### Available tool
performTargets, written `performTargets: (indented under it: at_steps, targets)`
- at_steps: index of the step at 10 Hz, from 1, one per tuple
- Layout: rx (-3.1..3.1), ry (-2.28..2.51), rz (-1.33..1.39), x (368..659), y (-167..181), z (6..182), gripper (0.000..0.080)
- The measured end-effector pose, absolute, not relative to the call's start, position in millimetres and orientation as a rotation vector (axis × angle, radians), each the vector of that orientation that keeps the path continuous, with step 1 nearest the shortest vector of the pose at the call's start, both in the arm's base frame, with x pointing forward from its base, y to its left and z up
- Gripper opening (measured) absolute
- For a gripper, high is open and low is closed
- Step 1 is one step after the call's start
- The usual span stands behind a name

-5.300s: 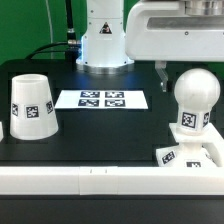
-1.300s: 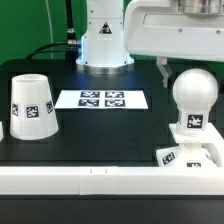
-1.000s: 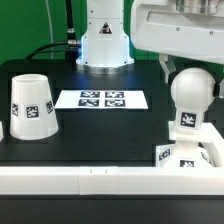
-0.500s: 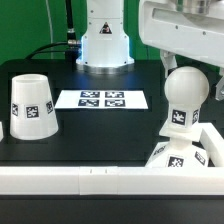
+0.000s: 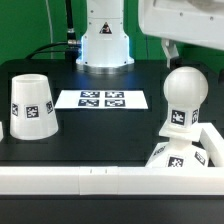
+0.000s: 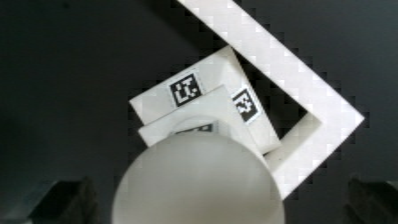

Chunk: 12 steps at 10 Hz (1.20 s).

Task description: Assemble lamp

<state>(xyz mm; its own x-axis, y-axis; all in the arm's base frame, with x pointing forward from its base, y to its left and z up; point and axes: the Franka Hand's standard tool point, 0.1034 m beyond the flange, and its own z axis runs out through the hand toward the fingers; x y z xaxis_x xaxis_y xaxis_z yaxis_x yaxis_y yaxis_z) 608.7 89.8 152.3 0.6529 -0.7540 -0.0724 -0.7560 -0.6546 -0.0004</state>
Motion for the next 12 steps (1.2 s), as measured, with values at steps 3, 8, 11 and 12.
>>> performTargets:
  at_steps: [3, 8, 11, 12]
  targets:
    - [-2.874, 1.189, 0.096, 591, 58, 168.2, 0.0699]
    - [-2.911, 1.089, 0.084, 590, 60, 163.7, 0.0699]
    - [-3.024, 0.749, 0.03, 552, -4, 146.8, 0.0699]
    - [-3.027, 0.77, 0.026, 548, -23, 142.8, 0.0699]
